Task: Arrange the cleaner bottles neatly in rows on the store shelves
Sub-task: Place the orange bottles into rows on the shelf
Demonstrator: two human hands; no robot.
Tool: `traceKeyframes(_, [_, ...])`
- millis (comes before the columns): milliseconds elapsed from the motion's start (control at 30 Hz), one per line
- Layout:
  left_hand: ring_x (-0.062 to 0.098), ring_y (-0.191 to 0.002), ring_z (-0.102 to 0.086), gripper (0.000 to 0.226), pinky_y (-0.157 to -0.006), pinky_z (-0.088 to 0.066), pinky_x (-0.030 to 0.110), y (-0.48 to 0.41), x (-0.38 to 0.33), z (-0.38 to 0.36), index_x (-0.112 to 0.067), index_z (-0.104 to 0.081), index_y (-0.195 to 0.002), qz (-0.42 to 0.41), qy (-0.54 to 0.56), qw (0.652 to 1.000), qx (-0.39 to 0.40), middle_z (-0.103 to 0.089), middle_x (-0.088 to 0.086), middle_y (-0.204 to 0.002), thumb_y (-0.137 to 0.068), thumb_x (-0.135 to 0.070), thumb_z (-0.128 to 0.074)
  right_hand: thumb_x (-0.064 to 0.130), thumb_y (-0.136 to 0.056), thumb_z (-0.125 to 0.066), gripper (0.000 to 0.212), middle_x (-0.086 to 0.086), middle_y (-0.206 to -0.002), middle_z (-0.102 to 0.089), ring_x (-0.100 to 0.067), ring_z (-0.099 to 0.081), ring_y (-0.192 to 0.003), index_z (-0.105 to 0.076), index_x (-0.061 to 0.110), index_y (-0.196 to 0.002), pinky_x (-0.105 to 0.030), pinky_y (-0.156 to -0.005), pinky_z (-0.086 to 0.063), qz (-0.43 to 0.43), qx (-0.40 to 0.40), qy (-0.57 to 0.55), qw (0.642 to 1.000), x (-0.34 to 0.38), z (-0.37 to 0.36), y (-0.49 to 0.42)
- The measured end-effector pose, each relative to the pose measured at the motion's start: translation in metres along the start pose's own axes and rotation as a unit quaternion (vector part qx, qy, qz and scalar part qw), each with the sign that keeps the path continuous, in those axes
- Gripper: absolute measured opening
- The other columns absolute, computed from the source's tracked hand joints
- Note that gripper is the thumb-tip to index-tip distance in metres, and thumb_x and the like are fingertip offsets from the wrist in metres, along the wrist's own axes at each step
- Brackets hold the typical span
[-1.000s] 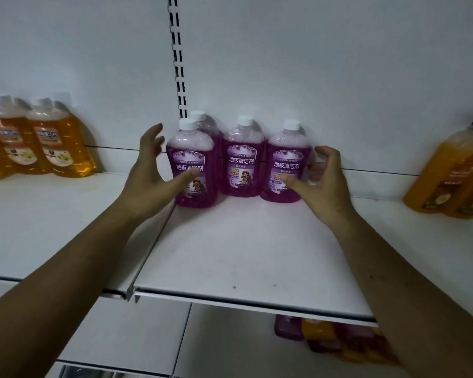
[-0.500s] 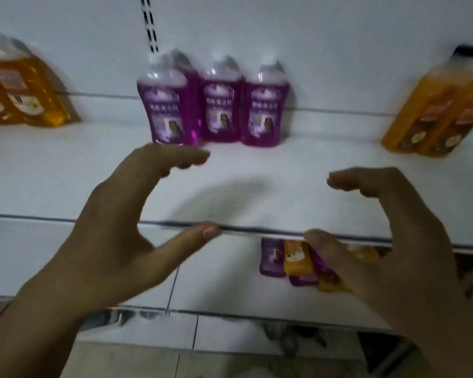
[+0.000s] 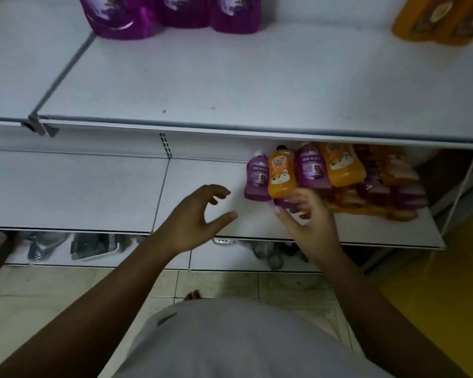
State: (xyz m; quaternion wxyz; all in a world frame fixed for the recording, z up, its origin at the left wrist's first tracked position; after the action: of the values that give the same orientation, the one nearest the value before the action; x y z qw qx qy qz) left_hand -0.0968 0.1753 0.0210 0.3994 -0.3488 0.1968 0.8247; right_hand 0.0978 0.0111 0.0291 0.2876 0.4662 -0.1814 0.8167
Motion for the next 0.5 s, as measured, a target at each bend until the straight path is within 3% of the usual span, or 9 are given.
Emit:
traceKeyframes(100, [0.016, -0.112, -0.066, 0.054, -0.092, -0.057, 0.035, -0.054, 0.029, -0.044, -0.025, -0.057, -0.136, 0.084, 0.057, 0.994, 0.037, -0.065, -0.004, -0.131, -0.093, -0.053, -0.072, 0.032, -0.091, -0.080, 0.031, 0.004, -0.113, -0.072, -0.005, -0.069, -0.101, -0.065, 0.022, -0.115, -0.021, -0.077, -0.052, -0.134, -0.015, -0.096, 0.986, -0.049, -0.023, -0.030])
traceKeyframes(167, [0.022, -0.116, -0.065, 0.060, -0.092, -0.055, 0.033, -0.084, 0.050, -0.074, -0.019, -0.053, -0.142, 0.157, 0.102, 0.981, 0.059, -0.062, 0.003, -0.138, -0.094, -0.048, -0.075, 0.037, -0.092, -0.078, 0.030, -0.004, -0.117, -0.073, -0.019, -0.072, -0.103, -0.064, 0.025, -0.117, -0.031, -0.079, -0.056, -0.237, -0.022, -0.161, 0.958, -0.084, -0.035, -0.045])
traceKeyframes(267, [0.028, -0.123, -0.062, 0.067, -0.098, -0.056, 0.040, -0.113, 0.076, -0.109, -0.016, -0.047, -0.150, 0.259, 0.216, 0.940, 0.052, -0.060, 0.012, -0.143, -0.094, -0.037, -0.077, 0.044, -0.086, -0.082, 0.055, -0.007, -0.123, -0.073, -0.025, -0.073, -0.104, -0.061, 0.023, -0.132, -0.040, -0.080, -0.060, -0.346, -0.030, -0.259, 0.901, -0.120, -0.050, -0.059])
traceKeyframes(367, [0.034, -0.123, -0.062, 0.073, -0.102, -0.057, 0.049, -0.127, 0.089, -0.134, -0.011, -0.045, -0.152, 0.349, 0.412, 0.841, 0.034, -0.061, 0.018, -0.139, -0.091, -0.027, -0.082, 0.043, -0.082, -0.086, 0.064, -0.009, -0.121, -0.073, -0.029, -0.073, -0.106, -0.057, 0.023, -0.136, -0.043, -0.084, -0.062, -0.400, -0.022, -0.335, 0.853, -0.133, -0.069, -0.068])
traceKeyframes(400, [0.034, -0.122, -0.064, 0.074, -0.102, -0.057, 0.050, -0.132, 0.090, -0.140, -0.008, -0.046, -0.151, 0.362, 0.437, 0.823, 0.028, -0.061, 0.019, -0.138, -0.090, -0.025, -0.084, 0.043, -0.082, -0.086, 0.065, -0.011, -0.121, -0.072, -0.030, -0.072, -0.107, -0.057, 0.023, -0.136, -0.044, -0.086, -0.061, -0.410, -0.017, -0.352, 0.841, -0.134, -0.075, -0.070])
traceKeyframes(500, [0.032, -0.114, -0.066, 0.061, -0.097, -0.060, 0.045, -0.141, 0.089, -0.153, -0.002, -0.056, -0.138, 0.382, 0.431, 0.818, 0.009, -0.065, 0.020, -0.131, -0.090, -0.029, -0.083, 0.045, -0.081, -0.086, 0.066, -0.012, -0.121, -0.070, -0.030, -0.072, -0.106, -0.056, 0.020, -0.135, -0.043, -0.085, -0.061, -0.434, -0.032, -0.387, 0.812, -0.137, -0.086, -0.075])
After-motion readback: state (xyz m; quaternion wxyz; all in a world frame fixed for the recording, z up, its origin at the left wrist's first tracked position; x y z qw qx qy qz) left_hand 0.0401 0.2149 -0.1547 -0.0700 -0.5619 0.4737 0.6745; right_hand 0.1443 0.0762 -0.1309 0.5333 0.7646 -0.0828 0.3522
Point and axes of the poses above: each hand's wrist, its own y-axis away from the middle knuckle, its own z-axis out of the back of the hand, x = y × z, the point moved 7 cm from there along -y, towards the middle knuckle
